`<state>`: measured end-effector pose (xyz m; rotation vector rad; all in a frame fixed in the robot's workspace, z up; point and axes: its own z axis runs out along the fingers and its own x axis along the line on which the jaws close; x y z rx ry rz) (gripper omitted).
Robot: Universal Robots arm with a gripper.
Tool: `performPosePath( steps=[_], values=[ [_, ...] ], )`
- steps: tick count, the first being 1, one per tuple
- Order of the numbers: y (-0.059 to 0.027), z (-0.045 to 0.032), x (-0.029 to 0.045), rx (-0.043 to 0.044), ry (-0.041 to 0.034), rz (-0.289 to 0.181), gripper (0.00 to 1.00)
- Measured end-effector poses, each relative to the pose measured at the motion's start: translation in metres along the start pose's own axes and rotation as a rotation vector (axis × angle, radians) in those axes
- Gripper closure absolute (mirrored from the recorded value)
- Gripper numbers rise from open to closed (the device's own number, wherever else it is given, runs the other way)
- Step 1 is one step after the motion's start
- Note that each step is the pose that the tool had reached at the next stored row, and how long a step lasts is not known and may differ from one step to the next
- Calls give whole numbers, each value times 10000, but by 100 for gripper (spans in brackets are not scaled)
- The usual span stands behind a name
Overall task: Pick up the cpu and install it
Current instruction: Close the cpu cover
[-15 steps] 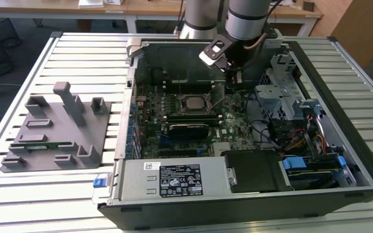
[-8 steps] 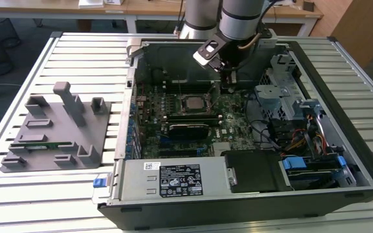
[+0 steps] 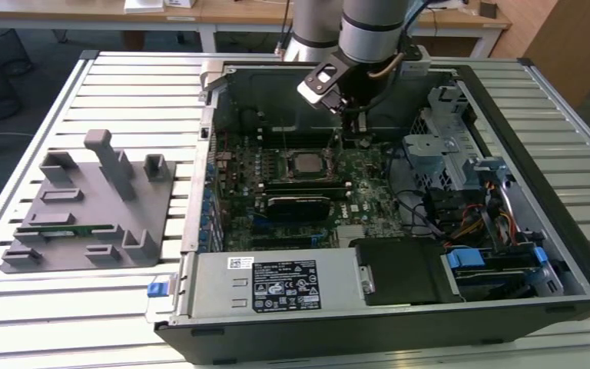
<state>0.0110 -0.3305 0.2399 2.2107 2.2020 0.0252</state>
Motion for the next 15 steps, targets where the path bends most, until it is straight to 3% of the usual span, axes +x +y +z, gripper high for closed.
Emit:
performPosePath(
  steps=[15],
  values=[
    [-200, -5, 2, 0, 0, 0, 89]
  ],
)
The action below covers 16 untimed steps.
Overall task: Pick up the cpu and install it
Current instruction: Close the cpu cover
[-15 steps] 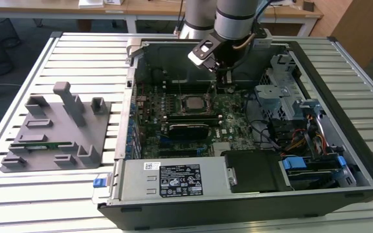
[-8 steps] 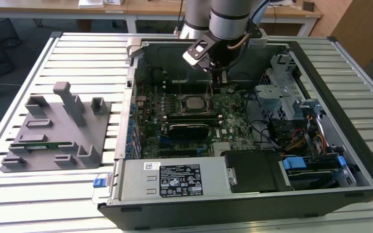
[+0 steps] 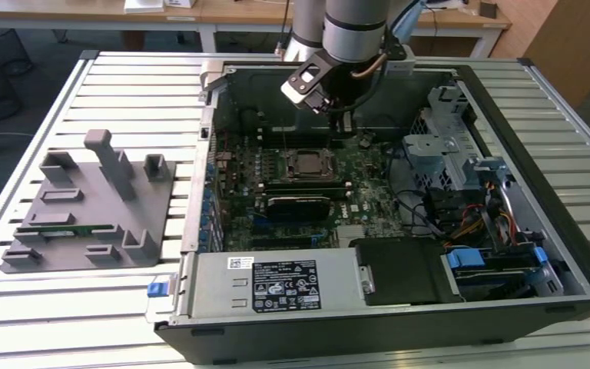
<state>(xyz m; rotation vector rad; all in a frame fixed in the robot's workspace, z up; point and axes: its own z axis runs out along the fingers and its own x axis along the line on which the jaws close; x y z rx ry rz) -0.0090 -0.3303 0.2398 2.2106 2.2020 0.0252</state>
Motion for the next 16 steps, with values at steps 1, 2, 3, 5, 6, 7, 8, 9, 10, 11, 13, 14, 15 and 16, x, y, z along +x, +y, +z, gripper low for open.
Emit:
performPosePath(
  steps=[1, 2, 3, 5, 6, 7, 8, 9, 10, 11, 13, 14, 15, 16],
  values=[
    [-17, -1, 0, 1, -1, 0, 89],
    [-33, -1, 0, 1, -1, 0, 89],
    [-49, -1, 0, 0, -1, 0, 89],
    [-74, -2, 0, 0, 0, 0, 89],
    [-86, -2, 0, 0, 1, 0, 89],
    [-99, -1, 0, -1, 2, 0, 89],
    [-114, -1, 0, -1, 2, 0, 89],
    [-131, 1, -1, -1, 2, 1, 89],
    [-151, 2, -1, 0, 1, 0, 89],
    [-170, 4, -1, 0, -1, 0, 89],
    [-186, 8, -1, 1, -1, 0, 89],
    [-188, 9, -1, 1, -1, 0, 89],
    [-189, 11, -1, 1, 0, -1, 89],
    [-191, 13, -1, 0, 0, -1, 89]
  ],
)
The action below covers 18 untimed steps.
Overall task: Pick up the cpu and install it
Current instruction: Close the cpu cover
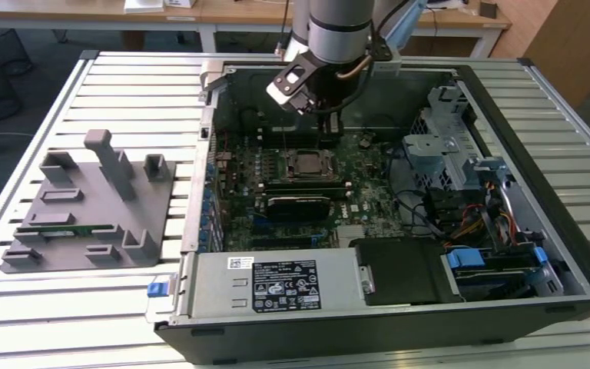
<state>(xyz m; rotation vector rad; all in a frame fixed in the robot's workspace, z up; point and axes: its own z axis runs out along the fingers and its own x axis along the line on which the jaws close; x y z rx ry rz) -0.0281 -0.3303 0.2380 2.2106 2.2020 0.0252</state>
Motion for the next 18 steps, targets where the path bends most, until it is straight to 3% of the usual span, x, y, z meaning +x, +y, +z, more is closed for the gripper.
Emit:
performPosePath(
  steps=[11, 18],
  values=[
    [-15, 14, 0, 0, 0, 3, 89],
    [-79, 25, 0, 0, 0, 0, 89]
  ],
)
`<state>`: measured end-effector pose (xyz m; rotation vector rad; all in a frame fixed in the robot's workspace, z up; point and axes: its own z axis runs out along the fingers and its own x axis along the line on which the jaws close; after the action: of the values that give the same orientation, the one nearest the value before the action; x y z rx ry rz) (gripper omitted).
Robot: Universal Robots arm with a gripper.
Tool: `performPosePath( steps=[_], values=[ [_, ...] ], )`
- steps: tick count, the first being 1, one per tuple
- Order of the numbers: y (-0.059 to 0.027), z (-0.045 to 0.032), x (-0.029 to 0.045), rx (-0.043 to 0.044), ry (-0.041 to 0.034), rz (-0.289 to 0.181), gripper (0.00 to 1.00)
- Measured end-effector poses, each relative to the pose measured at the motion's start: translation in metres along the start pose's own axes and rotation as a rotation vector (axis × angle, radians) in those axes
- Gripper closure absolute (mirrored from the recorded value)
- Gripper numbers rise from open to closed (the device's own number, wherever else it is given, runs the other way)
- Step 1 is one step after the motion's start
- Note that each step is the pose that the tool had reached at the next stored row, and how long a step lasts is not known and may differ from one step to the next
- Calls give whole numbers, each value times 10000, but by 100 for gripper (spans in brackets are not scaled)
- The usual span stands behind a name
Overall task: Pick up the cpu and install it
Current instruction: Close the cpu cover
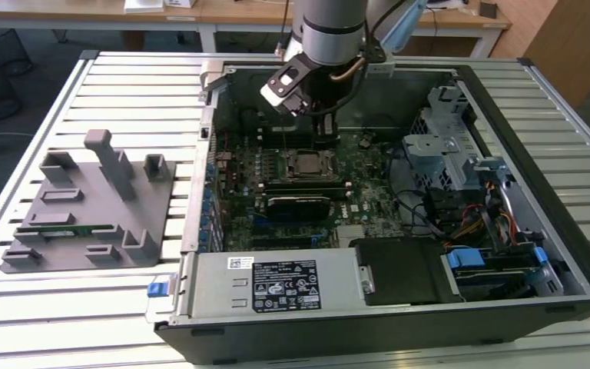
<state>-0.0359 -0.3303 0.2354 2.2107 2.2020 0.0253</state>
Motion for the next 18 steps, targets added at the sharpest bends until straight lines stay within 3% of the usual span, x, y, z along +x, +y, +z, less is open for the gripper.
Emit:
performPosePath(
  steps=[18],
  values=[
    [-183, 96, -20, 0, 0, 0, 89]
  ],
)
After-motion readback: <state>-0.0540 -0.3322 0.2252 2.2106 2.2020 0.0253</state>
